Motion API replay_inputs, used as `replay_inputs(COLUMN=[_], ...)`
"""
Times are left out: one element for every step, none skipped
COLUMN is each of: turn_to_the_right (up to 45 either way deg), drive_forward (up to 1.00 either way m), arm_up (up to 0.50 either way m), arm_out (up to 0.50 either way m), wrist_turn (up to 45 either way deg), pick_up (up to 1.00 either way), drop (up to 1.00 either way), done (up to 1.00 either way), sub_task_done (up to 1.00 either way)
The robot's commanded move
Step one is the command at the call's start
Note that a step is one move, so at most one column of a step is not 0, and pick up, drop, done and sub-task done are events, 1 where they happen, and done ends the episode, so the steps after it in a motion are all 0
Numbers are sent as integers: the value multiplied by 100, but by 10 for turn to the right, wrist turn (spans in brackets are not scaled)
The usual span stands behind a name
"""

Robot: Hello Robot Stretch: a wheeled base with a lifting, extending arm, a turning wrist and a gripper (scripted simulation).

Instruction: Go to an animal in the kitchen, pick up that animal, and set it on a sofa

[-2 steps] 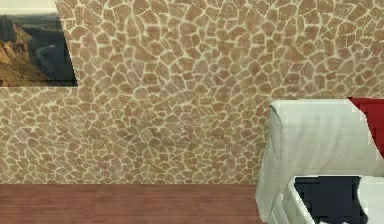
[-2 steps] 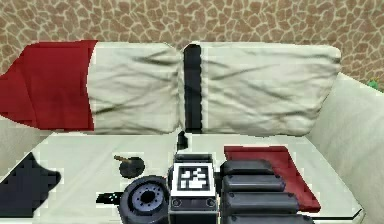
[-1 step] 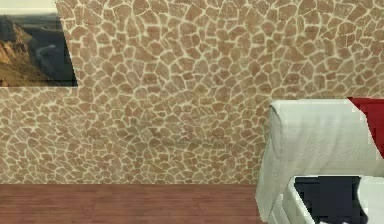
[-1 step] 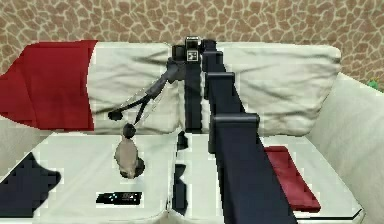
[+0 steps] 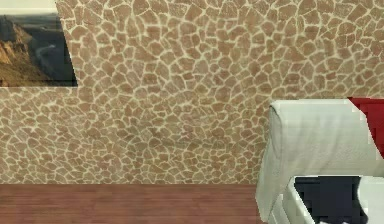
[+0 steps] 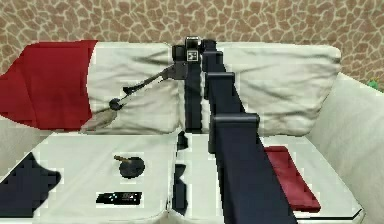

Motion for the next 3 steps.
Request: replay_inputs(turn_to_the_right=[0, 0, 0], drive_forward=[0, 0, 0], arm_up=[0, 0, -24], arm_out=[0, 0, 0], wrist_turn=[450, 420, 0], pick_up=[0, 0, 0], drop=[0, 0, 0], done=[0, 0, 0], sub_task_done=[0, 0, 0])
